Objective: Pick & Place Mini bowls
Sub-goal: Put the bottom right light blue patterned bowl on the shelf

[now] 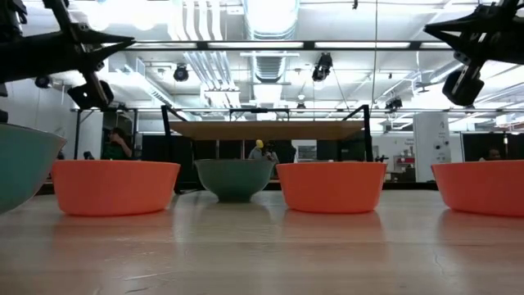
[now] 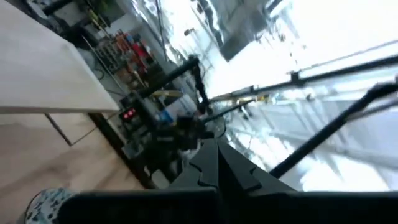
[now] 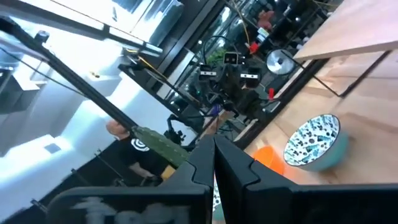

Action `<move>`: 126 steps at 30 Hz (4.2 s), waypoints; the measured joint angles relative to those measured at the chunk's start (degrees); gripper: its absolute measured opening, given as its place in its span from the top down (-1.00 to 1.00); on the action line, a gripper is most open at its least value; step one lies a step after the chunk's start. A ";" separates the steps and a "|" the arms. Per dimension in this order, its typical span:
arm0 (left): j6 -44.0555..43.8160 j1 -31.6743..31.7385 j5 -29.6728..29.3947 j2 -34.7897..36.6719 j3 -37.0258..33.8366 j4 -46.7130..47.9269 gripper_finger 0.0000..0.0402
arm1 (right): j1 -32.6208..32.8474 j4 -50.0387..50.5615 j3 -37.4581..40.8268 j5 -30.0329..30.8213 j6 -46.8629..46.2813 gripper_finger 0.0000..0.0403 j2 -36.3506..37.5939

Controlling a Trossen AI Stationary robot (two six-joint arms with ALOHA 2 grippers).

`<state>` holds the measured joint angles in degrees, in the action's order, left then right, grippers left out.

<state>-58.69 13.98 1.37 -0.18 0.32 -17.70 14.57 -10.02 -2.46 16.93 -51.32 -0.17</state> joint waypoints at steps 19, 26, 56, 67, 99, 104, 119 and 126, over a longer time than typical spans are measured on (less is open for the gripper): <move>-17.14 0.01 -26.87 -0.03 -0.02 -1.78 1.00 | 1.33 23.84 -21.03 -14.17 -28.07 0.69 -22.51; -28.29 0.01 -25.08 -0.03 0.00 -2.09 1.00 | 1.69 50.15 -39.27 -24.57 -24.28 0.42 -40.59; -13.86 -0.01 -13.99 -0.82 5.86 -2.35 1.00 | 27.91 61.54 -48.19 -24.02 -24.95 0.41 -76.16; -13.95 -0.01 -12.86 -0.82 5.90 -2.39 1.00 | 27.96 58.23 -48.11 -22.87 -21.99 0.49 -81.22; -13.93 -0.01 -12.79 -0.84 5.95 -2.39 1.00 | 28.06 52.45 -43.40 -23.35 -20.51 0.62 -81.65; -13.90 -0.01 -12.79 -0.84 5.95 -2.39 1.00 | 28.06 52.02 -43.36 -23.39 -20.44 0.67 -81.65; -13.46 0.01 -12.79 -0.84 5.97 -2.37 1.00 | 27.88 51.63 -44.29 -27.30 -24.17 0.95 -80.38; -13.47 -0.01 -12.79 -0.84 5.97 -2.37 1.00 | 25.22 51.94 -47.11 -27.25 -28.65 0.95 -74.89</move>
<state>-72.16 13.98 -11.42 -1.02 6.28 -20.08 39.79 41.93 -49.57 -10.32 -79.98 -75.07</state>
